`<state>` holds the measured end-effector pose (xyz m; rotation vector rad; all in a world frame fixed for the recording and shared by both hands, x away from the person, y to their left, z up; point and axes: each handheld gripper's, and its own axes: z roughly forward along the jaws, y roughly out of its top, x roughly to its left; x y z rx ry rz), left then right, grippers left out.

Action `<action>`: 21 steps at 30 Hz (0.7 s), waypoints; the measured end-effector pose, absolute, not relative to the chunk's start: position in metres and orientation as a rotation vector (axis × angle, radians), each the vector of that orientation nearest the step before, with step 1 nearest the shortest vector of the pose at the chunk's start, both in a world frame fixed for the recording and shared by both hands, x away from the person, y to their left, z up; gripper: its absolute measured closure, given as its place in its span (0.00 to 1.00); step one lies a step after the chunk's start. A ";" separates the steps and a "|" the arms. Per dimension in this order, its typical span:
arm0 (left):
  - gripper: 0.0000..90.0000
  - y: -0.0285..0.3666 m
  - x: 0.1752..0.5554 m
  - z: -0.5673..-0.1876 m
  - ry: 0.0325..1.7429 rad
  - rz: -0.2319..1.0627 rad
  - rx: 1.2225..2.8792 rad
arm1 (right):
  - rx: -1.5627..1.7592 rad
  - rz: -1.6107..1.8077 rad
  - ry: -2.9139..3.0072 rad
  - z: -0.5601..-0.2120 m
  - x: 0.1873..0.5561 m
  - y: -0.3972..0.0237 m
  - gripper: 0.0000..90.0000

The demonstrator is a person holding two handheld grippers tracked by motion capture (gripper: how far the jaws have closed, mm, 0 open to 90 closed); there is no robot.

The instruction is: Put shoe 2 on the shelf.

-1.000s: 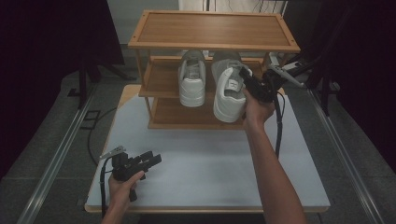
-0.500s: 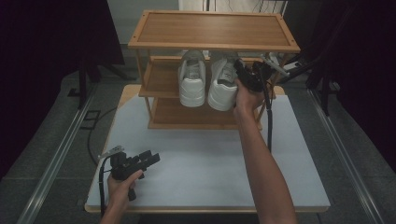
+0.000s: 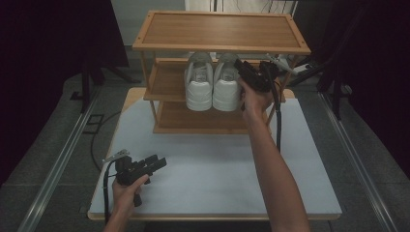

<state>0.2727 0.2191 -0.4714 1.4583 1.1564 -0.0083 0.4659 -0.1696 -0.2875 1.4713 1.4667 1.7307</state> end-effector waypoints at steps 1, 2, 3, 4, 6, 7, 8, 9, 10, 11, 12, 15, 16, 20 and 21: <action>0.41 0.219 0.273 -0.471 1.156 -0.008 1.458 | 1.471 1.731 1.467 -0.287 0.466 -0.170 0.64; 0.41 0.220 0.272 -0.472 1.158 -0.005 1.465 | 1.476 1.693 1.506 -0.289 0.461 -0.171 0.60; 0.41 0.220 0.272 -0.472 1.158 -0.005 1.465 | 1.476 1.693 1.506 -0.289 0.461 -0.171 0.60; 0.41 0.220 0.273 -0.473 1.164 -0.007 1.460 | 1.478 1.691 1.512 -0.290 0.458 -0.172 0.59; 0.41 0.221 0.273 -0.473 1.164 -0.006 1.463 | 1.457 1.692 1.520 -0.292 0.447 -0.178 0.57; 0.41 0.221 0.273 -0.472 1.165 -0.002 1.463 | 1.432 1.684 1.539 -0.293 0.436 -0.185 0.55; 0.41 0.221 0.273 -0.472 1.165 -0.002 1.463 | 1.432 1.684 1.539 -0.293 0.436 -0.185 0.55; 0.41 0.222 0.273 -0.471 1.166 0.000 1.460 | 1.424 1.682 1.546 -0.293 0.432 -0.188 0.55; 0.41 0.222 0.273 -0.470 1.167 0.005 1.452 | 1.388 1.675 1.569 -0.295 0.418 -0.197 0.54; 0.41 0.222 0.273 -0.470 1.167 0.005 1.452 | 1.388 1.675 1.569 -0.295 0.418 -0.197 0.54; 0.41 0.222 0.272 -0.469 1.165 0.012 1.453 | 1.357 1.678 1.593 -0.298 0.405 -0.205 0.54; 0.41 0.222 0.272 -0.469 1.161 0.019 1.461 | 1.305 1.676 1.644 -0.306 0.384 -0.214 0.54; 0.41 0.221 0.271 -0.468 1.161 0.021 1.467 | 1.283 1.678 1.666 -0.310 0.374 -0.218 0.54; 0.41 0.218 0.270 -0.466 1.147 0.024 1.474 | 1.242 1.705 1.740 -0.328 0.346 -0.231 0.53; 0.41 0.217 0.269 -0.465 1.151 0.024 1.470 | 1.235 1.697 1.760 -0.333 0.340 -0.235 0.52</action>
